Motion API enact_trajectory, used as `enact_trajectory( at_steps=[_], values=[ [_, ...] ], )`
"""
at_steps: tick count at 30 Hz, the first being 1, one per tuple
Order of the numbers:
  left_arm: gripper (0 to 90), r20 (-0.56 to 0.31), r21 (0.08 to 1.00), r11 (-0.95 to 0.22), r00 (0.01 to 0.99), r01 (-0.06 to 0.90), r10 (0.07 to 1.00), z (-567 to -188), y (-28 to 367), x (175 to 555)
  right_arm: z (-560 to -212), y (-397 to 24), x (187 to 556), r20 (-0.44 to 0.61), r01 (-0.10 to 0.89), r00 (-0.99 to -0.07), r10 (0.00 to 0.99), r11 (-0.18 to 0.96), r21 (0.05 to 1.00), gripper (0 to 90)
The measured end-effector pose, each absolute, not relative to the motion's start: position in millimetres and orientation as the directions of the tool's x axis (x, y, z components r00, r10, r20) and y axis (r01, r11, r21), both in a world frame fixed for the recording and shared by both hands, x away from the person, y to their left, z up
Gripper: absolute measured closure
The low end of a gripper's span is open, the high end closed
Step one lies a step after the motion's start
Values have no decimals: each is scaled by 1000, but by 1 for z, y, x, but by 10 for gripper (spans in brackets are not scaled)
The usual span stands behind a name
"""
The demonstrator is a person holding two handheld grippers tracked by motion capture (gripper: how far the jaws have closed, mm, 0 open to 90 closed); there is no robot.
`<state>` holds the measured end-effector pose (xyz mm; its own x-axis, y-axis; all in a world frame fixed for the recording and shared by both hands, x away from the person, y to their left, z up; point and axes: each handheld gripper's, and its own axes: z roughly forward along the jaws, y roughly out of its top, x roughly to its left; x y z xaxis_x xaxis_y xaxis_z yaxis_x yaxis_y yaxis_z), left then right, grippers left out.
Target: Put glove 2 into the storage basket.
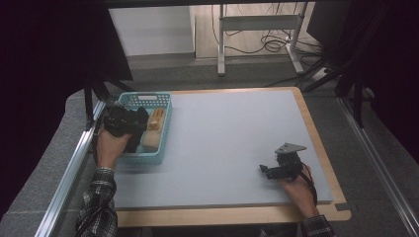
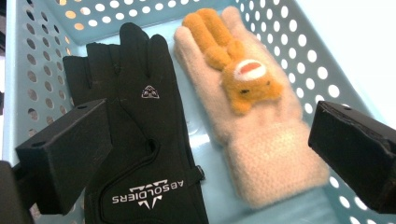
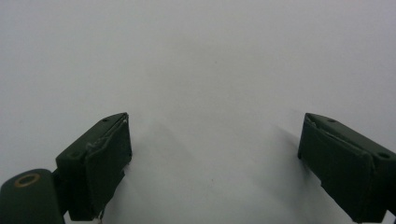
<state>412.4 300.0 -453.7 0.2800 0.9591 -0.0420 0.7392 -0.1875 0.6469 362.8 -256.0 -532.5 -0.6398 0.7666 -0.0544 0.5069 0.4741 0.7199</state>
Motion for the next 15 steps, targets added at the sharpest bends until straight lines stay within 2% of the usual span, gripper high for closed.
enact_trajectory(
  at_steps=[15],
  values=[
    [0,-44,690,-220,343,690,939,-447,287,393,-532,-256,363,-55,507,-640,766,475,720,93]
  ],
)
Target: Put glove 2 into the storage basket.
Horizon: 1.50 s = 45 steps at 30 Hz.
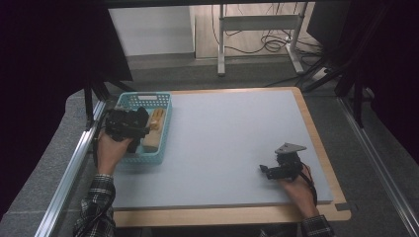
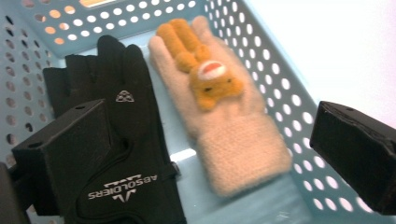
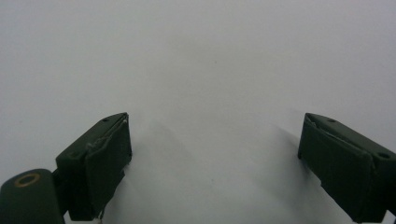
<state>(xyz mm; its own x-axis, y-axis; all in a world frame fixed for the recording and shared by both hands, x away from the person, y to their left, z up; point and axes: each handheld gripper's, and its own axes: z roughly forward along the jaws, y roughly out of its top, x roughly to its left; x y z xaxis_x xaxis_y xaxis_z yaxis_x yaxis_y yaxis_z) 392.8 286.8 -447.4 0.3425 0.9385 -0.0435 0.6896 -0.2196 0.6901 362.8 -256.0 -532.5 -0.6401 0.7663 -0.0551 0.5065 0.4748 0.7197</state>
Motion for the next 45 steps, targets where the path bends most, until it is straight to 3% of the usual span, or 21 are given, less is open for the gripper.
enact_trajectory(
  at_steps=[24,45],
  values=[
    [0,-84,747,-226,426,625,901,-446,262,366,-532,-256,363,-56,506,-640,767,475,720,93],
    [1,-73,771,-292,533,566,843,-445,217,350,-532,-256,363,-56,505,-640,766,475,720,93]
  ],
)
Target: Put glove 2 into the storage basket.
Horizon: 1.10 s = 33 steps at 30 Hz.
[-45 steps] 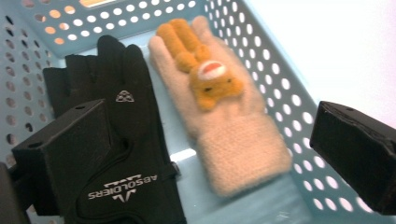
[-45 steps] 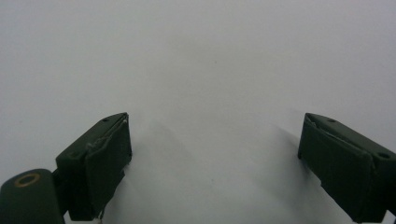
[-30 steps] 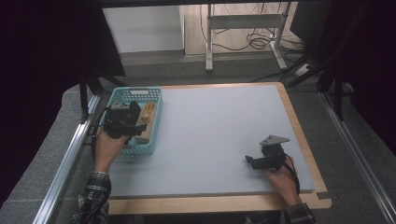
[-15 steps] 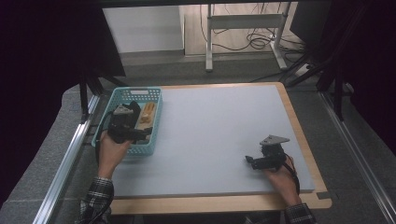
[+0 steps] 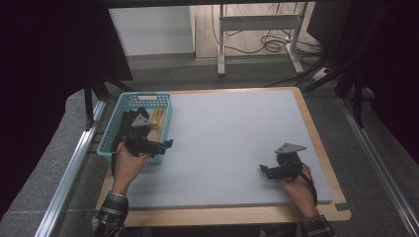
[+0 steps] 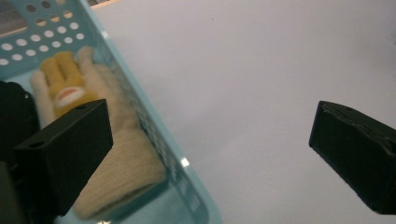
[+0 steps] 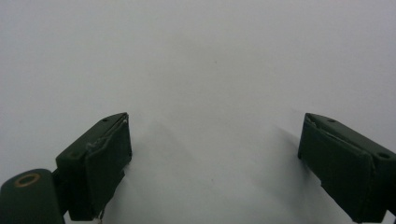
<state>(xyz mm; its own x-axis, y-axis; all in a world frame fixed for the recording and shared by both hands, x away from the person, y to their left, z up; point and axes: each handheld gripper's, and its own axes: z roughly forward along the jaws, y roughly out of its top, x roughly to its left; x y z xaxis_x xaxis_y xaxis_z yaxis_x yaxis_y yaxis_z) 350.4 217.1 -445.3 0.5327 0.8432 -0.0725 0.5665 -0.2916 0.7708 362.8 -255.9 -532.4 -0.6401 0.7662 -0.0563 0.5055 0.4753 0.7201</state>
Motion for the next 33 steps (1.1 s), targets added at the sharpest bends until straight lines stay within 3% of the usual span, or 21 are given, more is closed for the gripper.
enact_trajectory(
  at_steps=[33],
  values=[
    [1,-94,790,-341,650,510,754,-460,156,339,-532,-256,363,-56,506,-640,766,475,720,94]
  ],
)
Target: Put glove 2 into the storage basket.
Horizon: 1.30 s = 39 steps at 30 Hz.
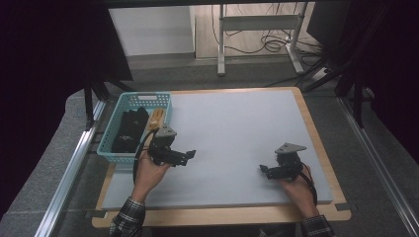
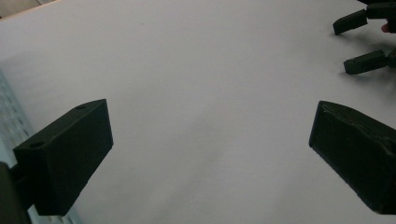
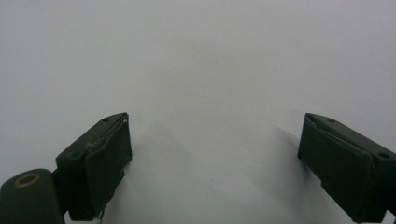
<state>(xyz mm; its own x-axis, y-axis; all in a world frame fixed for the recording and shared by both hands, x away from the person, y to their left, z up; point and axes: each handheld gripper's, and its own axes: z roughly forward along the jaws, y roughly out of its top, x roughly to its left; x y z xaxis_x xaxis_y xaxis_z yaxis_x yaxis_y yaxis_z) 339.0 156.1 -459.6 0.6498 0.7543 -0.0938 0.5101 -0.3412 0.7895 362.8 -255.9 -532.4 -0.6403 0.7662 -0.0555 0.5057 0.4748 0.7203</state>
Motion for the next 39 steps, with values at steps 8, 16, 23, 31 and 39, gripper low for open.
enact_trajectory(
  at_steps=[8,16,23,31,39],
  values=[
    [1,-107,793,-348,677,500,729,-465,145,332,-532,-256,363,-56,506,-640,766,475,720,94],
    [1,-113,793,-359,697,492,708,-474,136,327,-532,-256,363,-56,506,-640,766,475,720,93],
    [0,-114,785,-374,708,495,697,-486,133,324,-532,-256,363,-56,506,-640,766,475,720,93],
    [0,-125,776,-374,705,508,698,-500,133,322,-532,-256,363,-56,506,-640,766,475,720,94],
    [0,-141,768,-369,700,524,700,-515,134,320,-532,-256,363,-56,506,-640,766,475,720,94]
  ],
)
